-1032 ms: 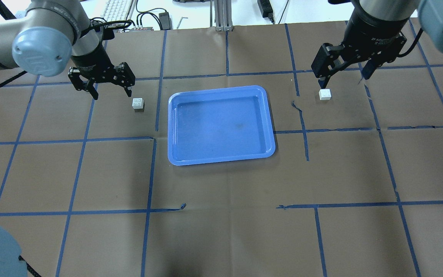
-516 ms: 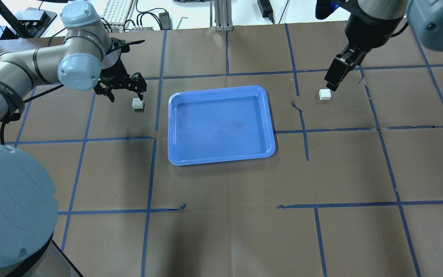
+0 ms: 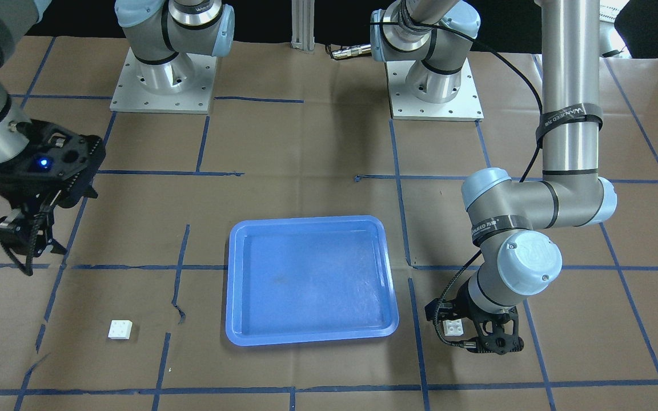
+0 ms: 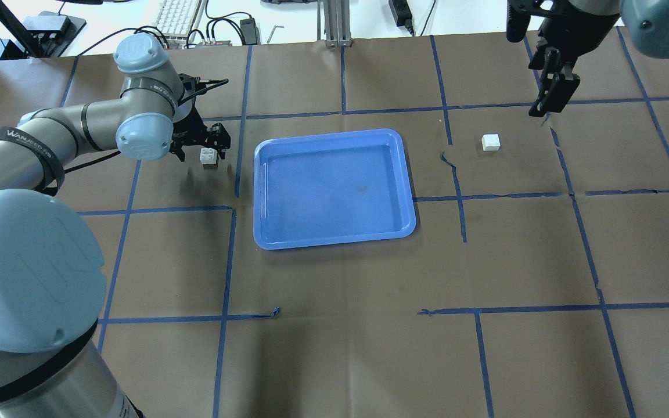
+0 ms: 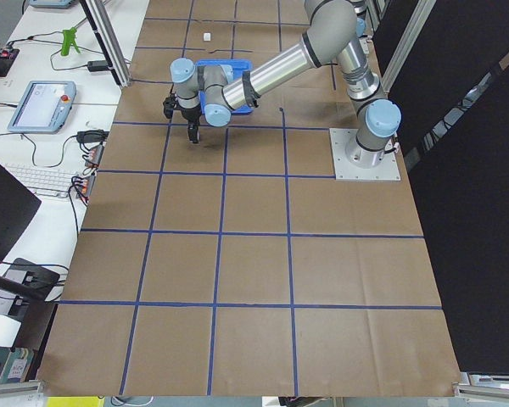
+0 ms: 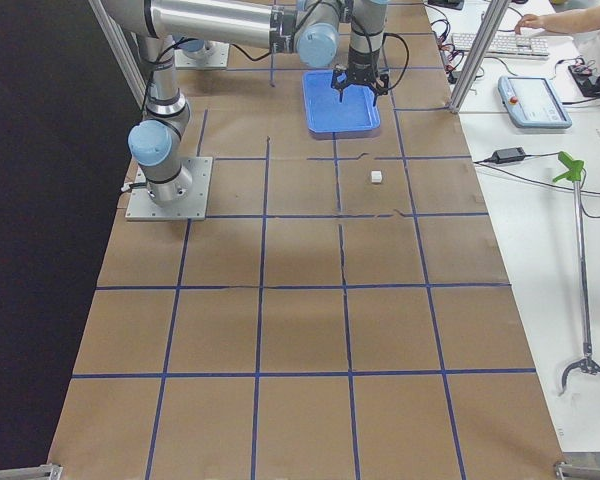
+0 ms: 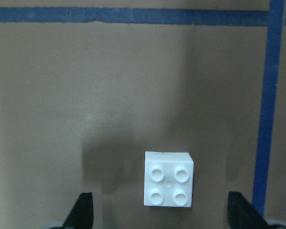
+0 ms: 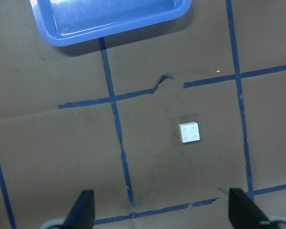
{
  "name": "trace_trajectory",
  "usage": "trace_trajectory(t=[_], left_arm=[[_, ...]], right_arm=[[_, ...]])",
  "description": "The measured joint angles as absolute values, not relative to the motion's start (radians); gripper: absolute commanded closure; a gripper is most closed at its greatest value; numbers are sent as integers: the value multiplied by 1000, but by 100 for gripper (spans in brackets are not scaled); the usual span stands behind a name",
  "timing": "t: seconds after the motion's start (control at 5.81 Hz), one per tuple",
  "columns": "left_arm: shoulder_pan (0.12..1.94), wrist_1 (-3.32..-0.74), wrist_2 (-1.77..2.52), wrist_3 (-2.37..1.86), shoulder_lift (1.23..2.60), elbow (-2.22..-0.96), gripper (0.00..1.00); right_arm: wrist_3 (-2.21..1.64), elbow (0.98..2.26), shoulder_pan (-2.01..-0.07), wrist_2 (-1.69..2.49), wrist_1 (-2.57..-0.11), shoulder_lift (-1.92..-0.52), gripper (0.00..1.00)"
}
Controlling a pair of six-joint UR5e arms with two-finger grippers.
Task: Assemble white blocks and place on blue tray
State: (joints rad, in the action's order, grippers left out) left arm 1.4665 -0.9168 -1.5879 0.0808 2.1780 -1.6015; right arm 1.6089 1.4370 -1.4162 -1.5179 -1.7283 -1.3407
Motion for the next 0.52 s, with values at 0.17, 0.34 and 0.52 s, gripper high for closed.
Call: trace_trajectory(t=[0.17,0.34,0.52], left_arm=[[1467,-907,-1588,90,2179,-1606,34],[1468,-905,-1587,98,2181,-1608,80],[1468,-903,-1585,101,2181,-1608,100]], right_arm=[[1736,1371,-1376,-1471,-1741,-1263,0],[1822,1314,-1346,-1406,-1742,-1179,0],[1877,1286,-1307,-1315,-1738,-1107,0]])
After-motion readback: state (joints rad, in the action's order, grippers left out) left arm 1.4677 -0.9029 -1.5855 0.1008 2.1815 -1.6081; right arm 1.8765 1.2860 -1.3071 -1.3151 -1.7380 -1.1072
